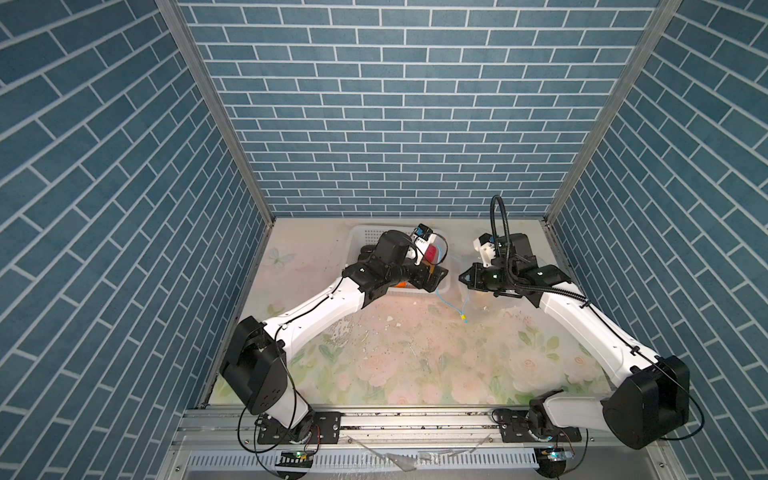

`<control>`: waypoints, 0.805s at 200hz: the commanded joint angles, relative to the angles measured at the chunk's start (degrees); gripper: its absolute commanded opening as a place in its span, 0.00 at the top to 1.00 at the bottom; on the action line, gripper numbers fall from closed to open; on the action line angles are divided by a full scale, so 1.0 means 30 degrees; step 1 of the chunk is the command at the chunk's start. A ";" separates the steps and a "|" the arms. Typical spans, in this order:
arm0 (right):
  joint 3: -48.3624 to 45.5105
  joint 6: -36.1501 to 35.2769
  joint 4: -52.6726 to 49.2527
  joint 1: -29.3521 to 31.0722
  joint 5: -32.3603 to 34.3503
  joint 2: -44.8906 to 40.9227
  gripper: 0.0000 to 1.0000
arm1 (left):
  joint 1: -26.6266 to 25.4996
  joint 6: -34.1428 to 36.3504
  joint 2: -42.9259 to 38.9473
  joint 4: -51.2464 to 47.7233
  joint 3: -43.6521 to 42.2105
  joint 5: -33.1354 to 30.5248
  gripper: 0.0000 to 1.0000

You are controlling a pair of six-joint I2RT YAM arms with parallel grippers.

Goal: Place the food in the zip-top bag and seal the zipper
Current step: 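Move the left gripper back over the basket toward the orange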

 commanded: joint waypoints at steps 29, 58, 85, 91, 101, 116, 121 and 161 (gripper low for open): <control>0.0094 0.0452 -0.0275 -0.0064 0.0184 0.0385 1.00 | 0.0493 -0.3745 0.2796 -0.8653 0.4826 -0.3687 0.01; 0.0181 0.0406 -0.0371 -0.0064 0.0184 0.0445 1.00 | 0.1258 -0.4932 0.4601 -1.1981 0.7494 -0.3542 0.01; 0.0234 0.0372 -0.0365 -0.0064 0.0213 0.0482 1.00 | 0.1688 -0.5502 0.5833 -1.3902 0.8981 -0.3738 0.01; 0.0219 0.0362 -0.0370 -0.0064 0.0213 0.0503 1.00 | 0.1750 -0.5617 0.6021 -1.4254 0.9200 -0.3977 0.01; 0.0220 0.0362 -0.0363 -0.0064 0.0213 0.0475 1.00 | 0.1912 -0.5852 0.6494 -1.4884 0.9610 -0.4276 0.01; 0.0179 0.0362 -0.0335 -0.0064 0.0213 0.0459 1.00 | 0.2138 -0.6002 0.7318 -1.5950 1.0386 -0.4430 0.01; 0.0161 0.0362 -0.0316 -0.0064 0.0213 0.0446 1.00 | 0.2193 -0.6057 0.7654 -1.6335 1.0675 -0.4518 0.01; 0.0066 0.0362 -0.0154 -0.0064 0.0125 0.0503 1.00 | 0.2248 -0.5829 1.0436 -1.8908 1.3629 -0.4637 0.03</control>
